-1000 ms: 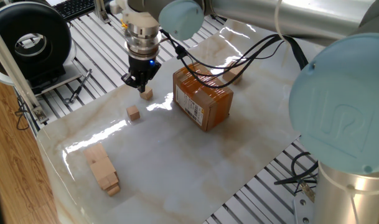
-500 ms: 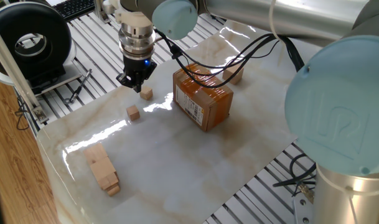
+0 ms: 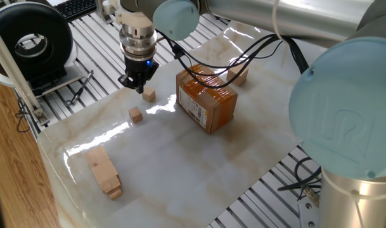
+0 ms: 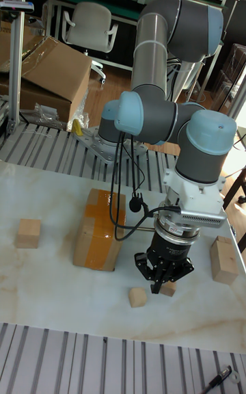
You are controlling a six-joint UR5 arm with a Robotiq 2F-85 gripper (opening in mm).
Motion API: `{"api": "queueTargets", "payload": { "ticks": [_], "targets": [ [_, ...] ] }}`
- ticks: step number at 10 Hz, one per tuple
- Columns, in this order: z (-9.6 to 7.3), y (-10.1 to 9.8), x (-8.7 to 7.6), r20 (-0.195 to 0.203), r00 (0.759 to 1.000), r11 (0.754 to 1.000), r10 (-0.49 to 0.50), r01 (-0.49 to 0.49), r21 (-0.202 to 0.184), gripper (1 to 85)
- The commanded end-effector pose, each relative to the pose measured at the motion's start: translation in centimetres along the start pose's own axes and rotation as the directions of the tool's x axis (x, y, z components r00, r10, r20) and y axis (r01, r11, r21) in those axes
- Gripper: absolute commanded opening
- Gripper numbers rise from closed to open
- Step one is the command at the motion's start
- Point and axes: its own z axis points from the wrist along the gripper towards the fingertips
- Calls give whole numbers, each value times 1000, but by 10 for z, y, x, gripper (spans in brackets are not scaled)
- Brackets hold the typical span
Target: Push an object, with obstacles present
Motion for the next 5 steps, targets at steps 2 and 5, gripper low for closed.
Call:
{"api": "queueTargets", "payload": {
  "ticks": [2,5],
  "targets": [
    [-1,0,4,-17,1000,1000,4,-4,-3,17],
    [-1,2,4,-19,1000,1000,17,-17,-12,17]
  ]
}}
